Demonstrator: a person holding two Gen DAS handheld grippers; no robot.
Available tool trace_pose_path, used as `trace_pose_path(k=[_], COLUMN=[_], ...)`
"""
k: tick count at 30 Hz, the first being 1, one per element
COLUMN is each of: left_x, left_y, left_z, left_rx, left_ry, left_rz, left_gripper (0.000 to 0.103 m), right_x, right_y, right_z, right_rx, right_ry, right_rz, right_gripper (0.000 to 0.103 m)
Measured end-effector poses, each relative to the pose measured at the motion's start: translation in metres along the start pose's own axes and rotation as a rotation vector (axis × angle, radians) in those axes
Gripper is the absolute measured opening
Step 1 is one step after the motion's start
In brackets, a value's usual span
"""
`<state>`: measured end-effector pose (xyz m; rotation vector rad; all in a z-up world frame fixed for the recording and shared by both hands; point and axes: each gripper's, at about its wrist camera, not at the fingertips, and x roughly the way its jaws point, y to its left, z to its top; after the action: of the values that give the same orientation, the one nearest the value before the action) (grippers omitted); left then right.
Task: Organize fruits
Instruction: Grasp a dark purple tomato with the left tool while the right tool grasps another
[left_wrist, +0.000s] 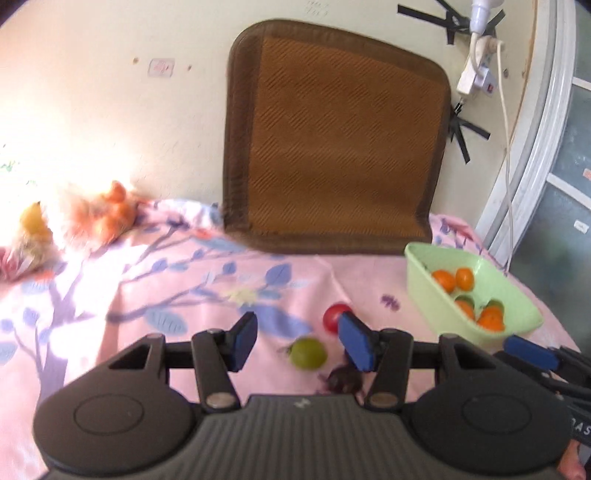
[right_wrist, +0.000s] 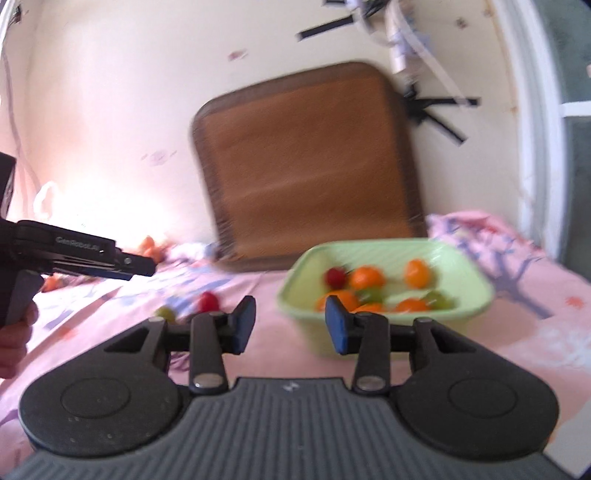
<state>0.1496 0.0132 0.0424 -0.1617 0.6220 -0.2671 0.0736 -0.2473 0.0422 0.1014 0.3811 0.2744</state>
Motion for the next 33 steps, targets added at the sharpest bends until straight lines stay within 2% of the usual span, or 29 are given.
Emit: trace_pose_path(k=[5, 9, 14, 20, 22, 27, 31, 33], left_x=[-0.002, -0.002, -0.009, -0.006, -0.002, 0.013, 0.027, 0.029], left_y=[0.000, -0.008, -0.019, -0.022, -0.027, -0.048, -0.056, -0.054], left_z=[-0.019, -0.030, -0.044, -0.045, -0.043, -0.040, -0.044, -0.042], left_rx=[0.038, 0.109, 0.231, 0.253, 0.263, 0.321, 0.343, 0.320], left_ry=[0.009, 0.020, 0.015, 0.020, 0.022, 0.029, 0.044, 0.050], left_rz=[-0.023, -0.059, -0.068, -0.087, -0.093, -0.099, -0.036, -0.030], left_gripper=[0.050, 0.050, 0.050, 0.050, 0.050, 0.050, 0.050, 0.049], right_x=[0.037, 0.067, 0.094, 0.114, 0.110, 0.066, 0.041, 0.032], right_y=[0.028, 0.038, 0.048, 0.055, 0.050, 0.041, 0.025, 0.019], right_z=[0.007, 0.014, 0.015, 0.011, 0.013, 0.011, 0.000, -0.005], right_rx=[-0.019, 0.006, 0.022, 0.024, 0.051, 0.046, 0.064, 0.079], right_ry=[0.116, 0.168, 0.241, 0.280, 0.286, 0.182, 0.172, 0.172], right_rz=[0.069, 0.105, 0.147, 0.118, 0.117, 0.058, 0.012, -0.004], right_gripper=[0.034, 0.034, 0.035, 0.032, 0.030, 0.030, 0.030, 0.030])
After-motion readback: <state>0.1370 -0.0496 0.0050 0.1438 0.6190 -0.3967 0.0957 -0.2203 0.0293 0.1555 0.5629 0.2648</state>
